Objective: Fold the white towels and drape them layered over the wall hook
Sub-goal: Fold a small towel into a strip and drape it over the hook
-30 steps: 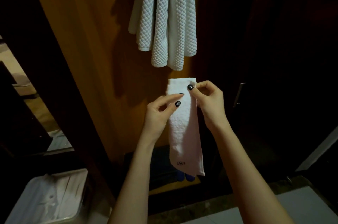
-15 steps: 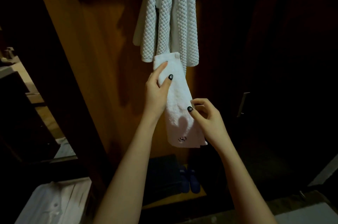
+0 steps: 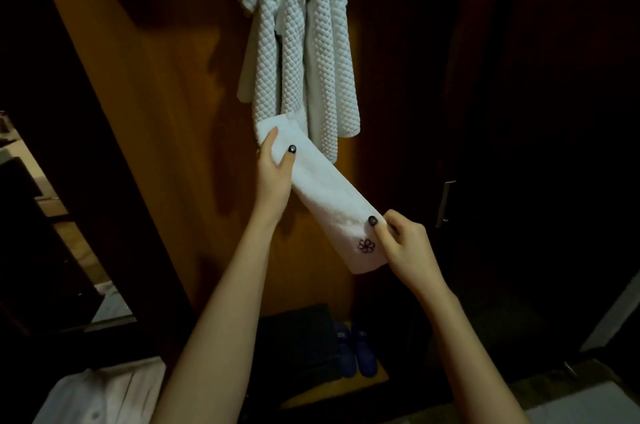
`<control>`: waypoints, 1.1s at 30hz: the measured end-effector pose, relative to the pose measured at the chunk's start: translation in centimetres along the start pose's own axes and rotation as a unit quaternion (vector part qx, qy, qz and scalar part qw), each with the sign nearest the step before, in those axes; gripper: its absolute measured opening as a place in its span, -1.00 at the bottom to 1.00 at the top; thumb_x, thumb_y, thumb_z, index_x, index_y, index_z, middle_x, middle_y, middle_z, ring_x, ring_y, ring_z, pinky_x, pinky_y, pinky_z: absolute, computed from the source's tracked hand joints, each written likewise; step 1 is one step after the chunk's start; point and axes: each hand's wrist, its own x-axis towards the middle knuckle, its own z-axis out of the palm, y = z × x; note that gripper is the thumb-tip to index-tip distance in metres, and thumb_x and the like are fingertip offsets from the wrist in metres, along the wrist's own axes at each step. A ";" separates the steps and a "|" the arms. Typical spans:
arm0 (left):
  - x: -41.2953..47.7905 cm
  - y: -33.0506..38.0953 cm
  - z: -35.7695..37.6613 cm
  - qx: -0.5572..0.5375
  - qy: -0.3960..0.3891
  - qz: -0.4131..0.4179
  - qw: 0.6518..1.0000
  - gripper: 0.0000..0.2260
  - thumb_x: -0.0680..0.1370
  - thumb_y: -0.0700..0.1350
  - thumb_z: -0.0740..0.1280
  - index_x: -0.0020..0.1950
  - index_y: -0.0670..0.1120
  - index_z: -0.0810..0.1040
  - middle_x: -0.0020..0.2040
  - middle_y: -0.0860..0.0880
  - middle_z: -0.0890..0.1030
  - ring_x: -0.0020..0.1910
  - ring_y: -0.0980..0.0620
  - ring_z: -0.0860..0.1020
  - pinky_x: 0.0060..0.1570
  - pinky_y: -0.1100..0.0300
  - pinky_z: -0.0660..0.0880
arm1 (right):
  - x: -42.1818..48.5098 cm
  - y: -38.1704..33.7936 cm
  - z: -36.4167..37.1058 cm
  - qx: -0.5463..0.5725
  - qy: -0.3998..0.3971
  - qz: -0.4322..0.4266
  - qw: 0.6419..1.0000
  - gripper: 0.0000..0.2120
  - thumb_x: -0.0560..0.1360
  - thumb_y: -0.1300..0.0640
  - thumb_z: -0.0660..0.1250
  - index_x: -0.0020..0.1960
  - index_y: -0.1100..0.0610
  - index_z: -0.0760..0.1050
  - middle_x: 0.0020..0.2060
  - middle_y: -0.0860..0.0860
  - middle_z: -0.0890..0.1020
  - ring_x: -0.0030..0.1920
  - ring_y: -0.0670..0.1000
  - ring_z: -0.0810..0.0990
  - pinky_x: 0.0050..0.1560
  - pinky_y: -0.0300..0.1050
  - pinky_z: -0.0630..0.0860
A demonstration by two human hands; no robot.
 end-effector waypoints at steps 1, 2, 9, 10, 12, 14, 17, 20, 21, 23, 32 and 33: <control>-0.2 -0.3 0.0 -0.005 -0.004 -0.007 1.000 -0.56 0.63 -0.15 0.25 0.52 -0.07 0.29 0.47 -0.05 0.32 0.33 0.12 0.34 0.05 0.54 0.38 | 0.0 0.1 -0.2 0.002 0.010 -0.010 1.000 -0.67 0.62 0.10 0.25 -0.30 0.13 0.34 -0.45 -0.06 0.37 -0.44 -0.15 0.33 -0.41 -0.23 0.23; -0.4 -0.5 0.0 -0.014 -0.006 -0.012 1.000 -0.56 0.64 -0.14 0.25 0.52 -0.05 0.28 0.47 -0.04 0.32 0.34 0.11 0.34 0.05 0.54 0.40 | -0.1 0.3 -0.3 0.000 0.019 -0.016 1.000 -0.67 0.62 0.10 0.24 -0.30 0.11 0.33 -0.46 -0.07 0.37 -0.45 -0.15 0.34 -0.42 -0.23 0.22; -0.7 -1.2 0.2 -0.063 -0.008 -0.043 0.997 -0.55 0.63 -0.17 0.26 0.52 -0.05 0.30 0.48 -0.02 0.32 0.37 0.10 0.35 0.04 0.49 0.42 | -0.5 0.4 -0.6 -0.049 0.103 -0.037 0.993 -0.65 0.59 0.07 0.31 -0.31 -0.08 0.27 -0.54 -0.10 0.36 -0.48 -0.08 0.42 -0.47 -0.19 0.23; -0.6 -1.2 0.3 -0.075 -0.009 -0.047 0.996 -0.54 0.62 -0.17 0.27 0.52 -0.05 0.30 0.48 -0.02 0.33 0.36 0.10 0.36 0.03 0.49 0.44 | -0.5 0.3 -0.7 -0.032 0.104 -0.033 0.993 -0.72 0.58 0.08 0.33 -0.26 -0.08 0.34 -0.49 -0.11 0.44 -0.44 -0.09 0.48 -0.46 -0.21 0.28; -0.5 -1.1 0.2 -0.112 -0.015 -0.061 0.992 -0.53 0.62 -0.17 0.28 0.52 -0.05 0.29 0.47 -0.04 0.35 0.36 0.07 0.40 0.04 0.42 0.48 | -0.3 -0.1 -1.1 0.053 0.069 0.019 0.996 -0.94 0.55 0.12 0.37 -0.06 0.00 0.50 -0.27 -0.12 0.60 -0.30 -0.14 0.61 -0.40 -0.27 0.45; -0.5 -0.8 0.2 -0.158 -0.025 -0.073 0.984 -0.52 0.61 -0.19 0.29 0.52 -0.07 0.28 0.45 -0.05 0.37 0.32 0.06 0.44 0.02 0.37 0.52 | -0.3 0.1 -1.6 0.153 -0.013 0.087 0.984 -0.95 0.52 0.14 0.42 -0.03 0.09 0.60 -0.19 -0.03 0.69 -0.25 -0.12 0.66 -0.33 -0.28 0.53; -0.5 -0.1 0.1 -0.208 -0.032 -0.076 0.975 -0.51 0.59 -0.22 0.31 0.51 -0.09 0.29 0.44 -0.07 0.39 0.30 0.07 0.47 0.02 0.33 0.53 | -0.7 0.5 -2.1 0.217 -0.136 0.121 0.959 -0.74 0.50 0.05 0.43 -0.11 0.28 0.62 -0.25 0.12 0.70 -0.26 0.03 0.64 -0.29 -0.19 0.50; -0.4 0.6 0.0 -0.245 -0.042 -0.076 0.966 -0.51 0.58 -0.23 0.32 0.50 -0.09 0.31 0.44 -0.09 0.38 0.30 0.06 0.47 0.01 0.32 0.53 | -1.3 0.5 -1.6 0.268 -0.168 0.140 0.938 -0.75 0.54 0.03 0.34 -0.05 0.22 0.63 -0.18 0.11 0.71 -0.20 0.01 0.67 -0.21 -0.19 0.55; -0.4 0.8 0.0 -0.254 -0.045 -0.074 0.963 -0.51 0.58 -0.23 0.32 0.50 -0.09 0.31 0.45 -0.10 0.38 0.31 0.06 0.46 0.01 0.32 0.53 | -1.3 0.4 -1.3 0.290 -0.160 0.155 0.931 -0.77 0.57 0.05 0.30 -0.03 0.20 0.62 -0.17 0.10 0.71 -0.19 0.02 0.67 -0.20 -0.18 0.56; -0.4 1.4 -0.1 -0.268 -0.044 -0.071 0.960 -0.50 0.57 -0.24 0.32 0.49 -0.12 0.31 0.44 -0.11 0.39 0.29 0.09 0.47 0.00 0.34 0.52 | -1.4 0.3 -0.6 0.315 -0.138 0.181 0.921 -0.77 0.59 0.06 0.28 -0.04 0.19 0.61 -0.18 0.09 0.71 -0.21 0.03 0.66 -0.23 -0.17 0.54; -0.5 3.3 -0.6 -0.308 -0.080 -0.088 0.944 -0.56 0.54 -0.23 0.36 0.42 -0.05 0.41 0.41 -0.11 0.43 0.35 -0.06 0.47 0.31 0.01 0.46 | -1.2 -0.1 1.1 0.389 -0.178 0.216 0.878 -0.73 0.42 -0.01 0.37 -0.11 0.19 0.69 -0.15 0.21 0.68 -0.19 0.18 0.64 -0.18 -0.04 0.50; -0.4 3.4 -0.7 -0.310 -0.084 -0.088 0.943 -0.55 0.54 -0.23 0.36 0.42 -0.05 0.41 0.42 -0.11 0.43 0.35 -0.05 0.47 0.32 0.00 0.45 | -1.1 0.0 1.2 0.397 -0.185 0.219 0.872 -0.73 0.43 -0.02 0.37 -0.08 0.18 0.69 -0.14 0.21 0.68 -0.18 0.16 0.65 -0.17 -0.05 0.51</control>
